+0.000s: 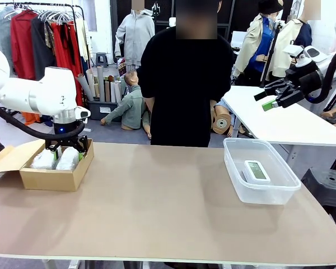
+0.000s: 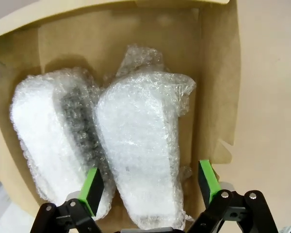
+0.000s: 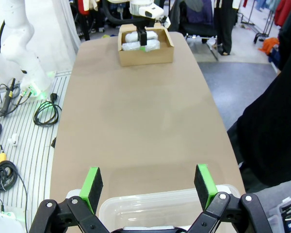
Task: Separate and place wrapped and unwrapped clocks.
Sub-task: If the picked Digital clock is wrapped, place it in the Package Box ; if not, place it in the Organizing box.
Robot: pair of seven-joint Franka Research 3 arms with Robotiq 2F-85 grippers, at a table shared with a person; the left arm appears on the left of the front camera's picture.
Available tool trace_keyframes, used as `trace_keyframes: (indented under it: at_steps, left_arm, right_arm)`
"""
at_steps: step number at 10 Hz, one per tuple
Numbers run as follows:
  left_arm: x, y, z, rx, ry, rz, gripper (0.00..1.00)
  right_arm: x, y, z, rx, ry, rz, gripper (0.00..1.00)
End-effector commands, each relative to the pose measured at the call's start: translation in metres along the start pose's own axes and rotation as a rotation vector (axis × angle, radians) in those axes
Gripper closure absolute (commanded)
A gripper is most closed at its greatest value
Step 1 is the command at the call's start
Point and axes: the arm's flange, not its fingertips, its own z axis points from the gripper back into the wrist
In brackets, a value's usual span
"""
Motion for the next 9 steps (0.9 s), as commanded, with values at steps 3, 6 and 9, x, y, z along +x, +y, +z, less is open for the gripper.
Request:
trace_keyframes:
  at_steps: [3,6,9]
  left_arm:
    - [0.0,0.004,0.039,0.003,-0.026,0.008,0.0]
    - [-0.002,0.005,0.067,-0.001,-0.049,0.02,0.0]
    - [-0.005,0.005,0.089,-0.005,-0.07,0.022,0.0]
  right_arm:
    - [0.002,0.0,0.001,-0.002,-0.003,0.004,0.0]
    - [0.002,0.0,0.001,-0.002,-0.003,0.004,0.0]
    - [0.002,0.0,0.001,-0.002,-0.003,0.004,0.0]
